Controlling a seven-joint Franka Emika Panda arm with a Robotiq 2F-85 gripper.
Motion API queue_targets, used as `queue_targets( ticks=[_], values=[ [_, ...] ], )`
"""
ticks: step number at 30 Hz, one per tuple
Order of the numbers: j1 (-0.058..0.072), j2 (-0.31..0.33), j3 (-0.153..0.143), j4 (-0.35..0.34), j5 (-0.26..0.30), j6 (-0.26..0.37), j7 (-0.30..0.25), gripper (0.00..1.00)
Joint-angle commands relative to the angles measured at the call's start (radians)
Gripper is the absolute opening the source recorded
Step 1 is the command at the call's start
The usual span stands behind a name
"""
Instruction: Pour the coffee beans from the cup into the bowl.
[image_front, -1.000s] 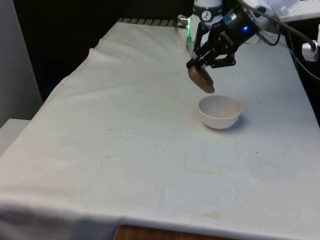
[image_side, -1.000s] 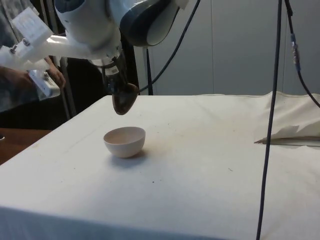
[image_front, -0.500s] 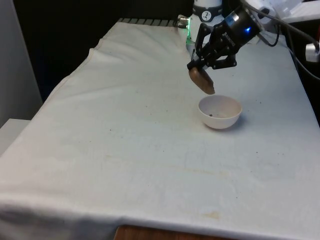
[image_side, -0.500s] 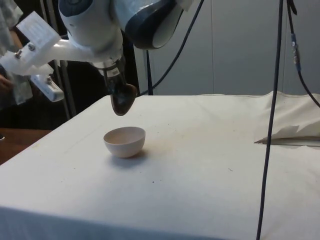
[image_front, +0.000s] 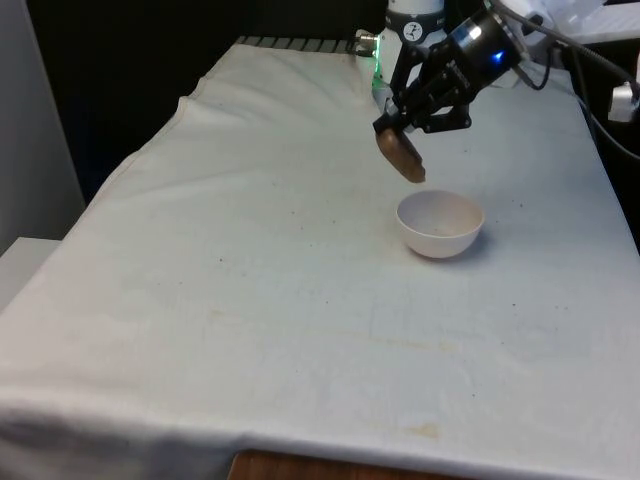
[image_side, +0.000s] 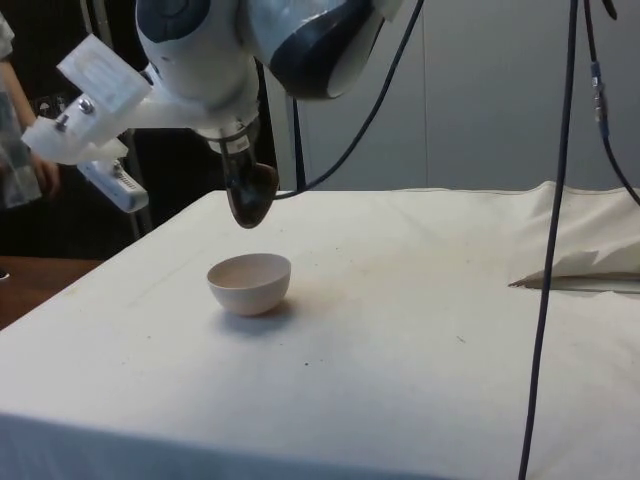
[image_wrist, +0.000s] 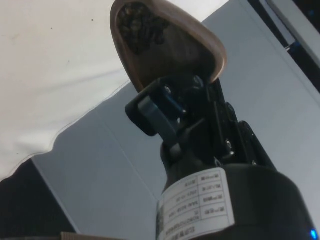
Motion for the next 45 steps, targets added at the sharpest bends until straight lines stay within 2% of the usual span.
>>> queue_targets(
  ticks=[1,6,7,9,16,17,19,29,32,34,35,42,43,45],
  values=[
    [-0.001,-0.006,0.0,-0.009,-0.018,0.012,-0.001,0.0],
    [0.0,-0.004,0.002,-0.014,-0.053,0.012,0.004,0.0],
    [0.0,-0.001,0.003,-0.009,-0.039,0.0,0.002,0.0],
    [0.0,-0.003,0.003,-0.018,-0.073,0.012,0.007,0.0],
    [0.0,-0.002,0.007,-0.03,-0.123,0.015,0.01,0.0],
    [0.0,0.0,0.007,-0.024,-0.108,0.002,0.007,0.0],
    [0.0,-0.002,0.009,-0.034,-0.134,0.015,0.009,0.0],
    [0.0,-0.003,0.021,-0.052,-0.188,0.014,0.007,0.0],
    [0.003,-0.002,0.031,-0.056,-0.205,0.008,0.007,0.0],
    [0.0,0.001,0.032,-0.053,-0.198,0.003,0.007,0.0],
    [0.004,-0.002,0.037,-0.058,-0.212,0.004,0.007,0.0],
    [0.002,-0.001,0.067,-0.066,-0.24,-0.019,0.007,0.0],
    [0.0,0.001,0.068,-0.062,-0.23,-0.021,0.007,0.0],
    [0.003,-0.002,0.071,-0.069,-0.251,-0.027,0.01,0.0]
  ],
)
